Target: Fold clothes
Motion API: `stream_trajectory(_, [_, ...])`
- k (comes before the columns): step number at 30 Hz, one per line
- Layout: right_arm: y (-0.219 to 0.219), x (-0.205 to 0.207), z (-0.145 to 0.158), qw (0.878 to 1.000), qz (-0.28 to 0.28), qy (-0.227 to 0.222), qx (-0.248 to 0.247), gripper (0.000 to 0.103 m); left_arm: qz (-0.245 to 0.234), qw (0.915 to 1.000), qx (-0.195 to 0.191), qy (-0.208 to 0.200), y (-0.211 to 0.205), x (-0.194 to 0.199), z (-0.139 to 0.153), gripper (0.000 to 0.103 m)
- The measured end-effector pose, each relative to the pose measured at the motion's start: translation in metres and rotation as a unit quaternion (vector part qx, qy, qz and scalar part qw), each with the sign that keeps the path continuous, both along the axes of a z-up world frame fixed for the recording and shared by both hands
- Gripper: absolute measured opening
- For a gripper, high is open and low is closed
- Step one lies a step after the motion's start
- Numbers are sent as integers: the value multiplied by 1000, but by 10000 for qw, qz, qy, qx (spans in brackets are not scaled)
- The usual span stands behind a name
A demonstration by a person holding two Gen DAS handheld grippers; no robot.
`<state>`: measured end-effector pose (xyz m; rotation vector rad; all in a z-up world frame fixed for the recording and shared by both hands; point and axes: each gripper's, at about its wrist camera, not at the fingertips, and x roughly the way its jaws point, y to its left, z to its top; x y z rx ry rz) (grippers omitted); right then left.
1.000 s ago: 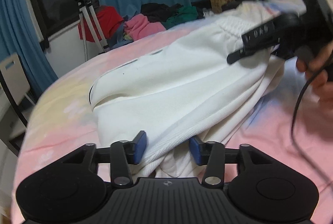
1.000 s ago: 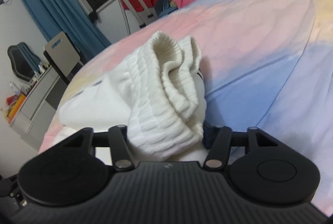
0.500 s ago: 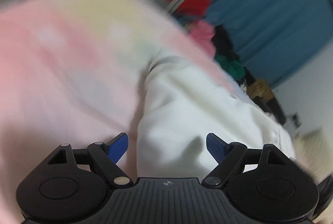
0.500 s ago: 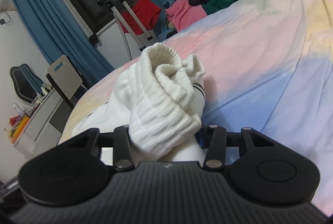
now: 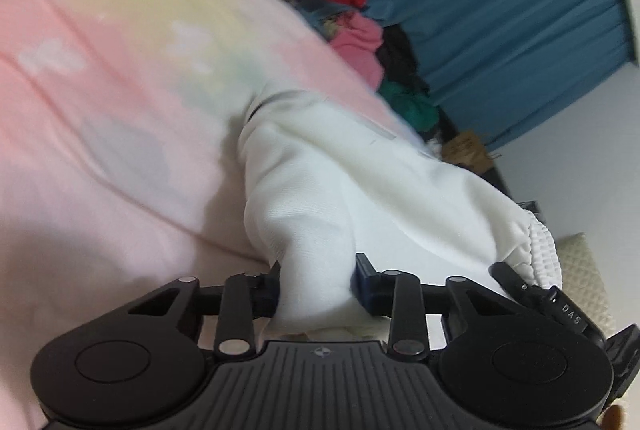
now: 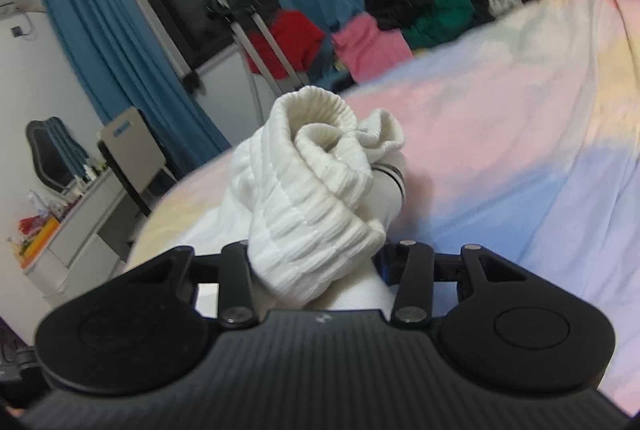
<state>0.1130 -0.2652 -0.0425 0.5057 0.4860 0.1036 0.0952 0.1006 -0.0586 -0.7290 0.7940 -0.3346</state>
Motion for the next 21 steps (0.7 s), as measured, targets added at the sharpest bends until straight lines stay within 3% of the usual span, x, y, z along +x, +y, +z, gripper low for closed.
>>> stream_trajectory(4, [-17, -17, 38, 9993, -167, -316, 119, 45, -118, 9995, -94, -284, -14, -11, 43, 33])
stream_trajectory(11, [-83, -33, 82, 9933, -760, -714, 491, 45, -489, 9952, 321, -781, -103, 5, 113, 32])
stream_trajectory(16, [-158, -8, 102, 9871, -1242, -775, 651, 45, -770, 9914, 416, -969, -203, 64, 137, 32])
stream_trajectory(21, [-249, 43, 98, 9811, -1724, -496, 720, 45, -1058, 9876, 481, -1060, -317, 140, 129, 31])
